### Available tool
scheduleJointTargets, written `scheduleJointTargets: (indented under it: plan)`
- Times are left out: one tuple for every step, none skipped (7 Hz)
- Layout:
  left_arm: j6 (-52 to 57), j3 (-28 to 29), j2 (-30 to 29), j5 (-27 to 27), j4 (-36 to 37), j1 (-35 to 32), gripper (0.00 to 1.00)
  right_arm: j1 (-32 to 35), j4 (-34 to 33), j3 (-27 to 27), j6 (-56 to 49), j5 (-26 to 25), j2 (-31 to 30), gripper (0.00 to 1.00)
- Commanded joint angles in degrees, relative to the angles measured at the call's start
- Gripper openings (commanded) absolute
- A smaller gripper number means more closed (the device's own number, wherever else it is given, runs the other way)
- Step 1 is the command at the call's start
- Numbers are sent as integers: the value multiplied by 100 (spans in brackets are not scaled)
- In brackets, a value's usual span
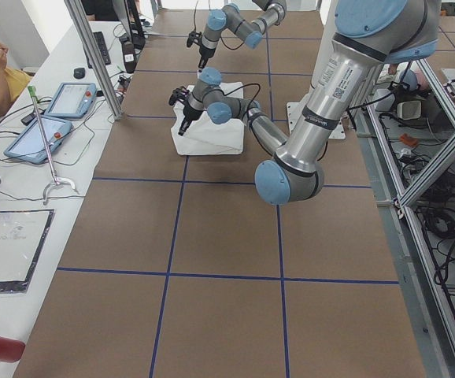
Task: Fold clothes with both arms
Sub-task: 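Lay the hem down near the collar and open both grippers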
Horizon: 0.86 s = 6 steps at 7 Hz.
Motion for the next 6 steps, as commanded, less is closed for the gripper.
scheduleJointTargets:
  plan:
    - [-14, 638, -57, 71, -550, 41, 0, -24, 487, -601, 5, -12, 9, 0]
    - [-14, 648, -48, 71, -560, 103, 0, -41, 542, -708, 5, -12, 0, 0]
    - [-32, 648, -39, 71, -560, 129, 0, -68, 542, -744, -4, -12, -26, 0]
    - [-32, 648, -22, 71, -568, 130, 0, -68, 542, -788, 5, -12, -18, 0]
    - [12, 639, -4, 62, -569, 130, 0, -68, 551, -788, -4, -12, -26, 14]
    - [21, 596, 13, 62, -577, 130, 0, -50, 560, -779, -12, -12, -18, 17]
